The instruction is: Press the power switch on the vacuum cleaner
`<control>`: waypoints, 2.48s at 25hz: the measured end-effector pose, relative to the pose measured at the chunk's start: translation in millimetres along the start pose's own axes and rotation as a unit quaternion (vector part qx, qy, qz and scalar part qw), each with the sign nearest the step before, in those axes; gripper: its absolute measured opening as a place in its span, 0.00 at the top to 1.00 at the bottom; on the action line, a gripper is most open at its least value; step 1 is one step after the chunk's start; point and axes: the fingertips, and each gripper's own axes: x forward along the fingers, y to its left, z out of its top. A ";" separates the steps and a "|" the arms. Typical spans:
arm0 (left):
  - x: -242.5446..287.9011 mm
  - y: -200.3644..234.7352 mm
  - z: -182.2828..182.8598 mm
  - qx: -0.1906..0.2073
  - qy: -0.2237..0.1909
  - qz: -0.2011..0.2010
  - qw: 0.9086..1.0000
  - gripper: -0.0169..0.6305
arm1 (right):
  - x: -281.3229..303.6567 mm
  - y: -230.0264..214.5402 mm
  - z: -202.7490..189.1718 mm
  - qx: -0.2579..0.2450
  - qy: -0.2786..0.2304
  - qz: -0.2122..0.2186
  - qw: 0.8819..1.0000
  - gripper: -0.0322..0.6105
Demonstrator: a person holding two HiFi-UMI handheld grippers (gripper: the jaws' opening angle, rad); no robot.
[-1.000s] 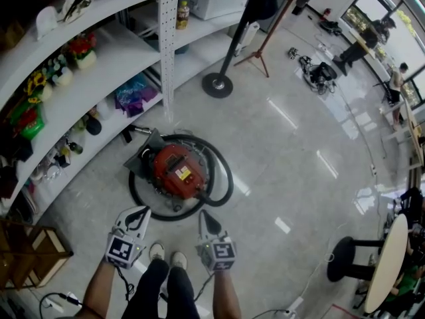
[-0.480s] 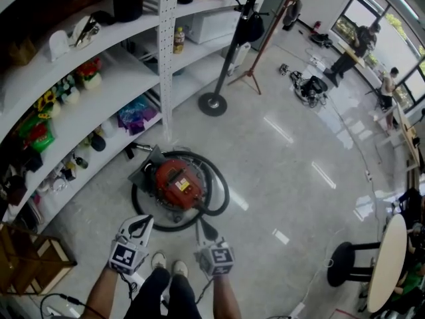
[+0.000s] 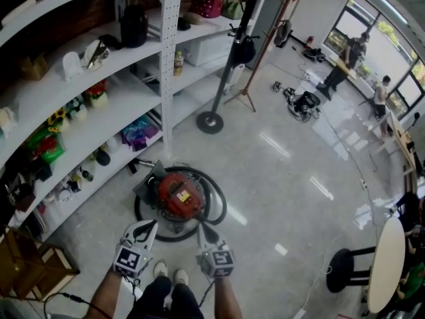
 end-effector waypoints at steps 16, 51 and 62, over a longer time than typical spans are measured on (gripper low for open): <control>-48.3 0.9 65.0 0.014 -0.036 0.018 0.999 0.96 | -49.2 39.9 53.6 -0.002 -0.034 0.009 0.999 0.93; -96.1 -22.9 143.0 0.038 -0.101 0.044 0.993 0.96 | -115.8 60.3 116.6 -0.038 -0.091 0.018 0.995 0.93; -105.3 -18.3 152.1 0.037 -0.109 0.053 0.992 0.96 | -127.0 69.2 129.6 -0.045 -0.111 0.021 0.993 0.93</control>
